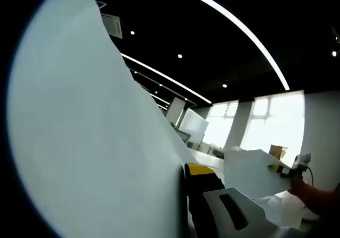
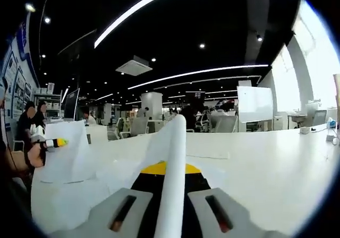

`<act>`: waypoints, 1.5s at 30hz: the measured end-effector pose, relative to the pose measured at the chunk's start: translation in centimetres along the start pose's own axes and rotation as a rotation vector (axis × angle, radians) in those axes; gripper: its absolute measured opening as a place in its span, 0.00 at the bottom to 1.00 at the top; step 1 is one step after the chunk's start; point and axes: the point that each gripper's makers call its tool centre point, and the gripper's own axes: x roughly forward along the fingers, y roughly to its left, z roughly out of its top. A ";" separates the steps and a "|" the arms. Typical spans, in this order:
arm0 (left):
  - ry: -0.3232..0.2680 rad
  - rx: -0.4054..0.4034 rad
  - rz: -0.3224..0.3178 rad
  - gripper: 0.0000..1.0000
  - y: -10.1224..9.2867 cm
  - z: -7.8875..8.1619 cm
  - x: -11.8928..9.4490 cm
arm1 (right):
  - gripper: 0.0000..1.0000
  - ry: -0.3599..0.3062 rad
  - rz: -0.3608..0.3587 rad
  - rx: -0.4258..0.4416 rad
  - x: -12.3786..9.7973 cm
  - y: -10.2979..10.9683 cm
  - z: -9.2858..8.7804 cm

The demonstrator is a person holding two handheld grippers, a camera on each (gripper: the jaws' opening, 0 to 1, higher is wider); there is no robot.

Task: Organize the stack of printing papers by aligning and flattening the scattered papers on the table

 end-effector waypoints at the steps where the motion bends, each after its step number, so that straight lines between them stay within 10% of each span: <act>1: 0.000 0.001 0.000 0.08 0.0 0.0 0.0 | 0.00 -0.001 0.001 0.001 0.0 0.0 0.1; 45: 0.003 -0.003 -0.015 0.08 0.1 -0.3 0.1 | 0.00 -0.042 0.024 0.010 0.6 1.4 2.3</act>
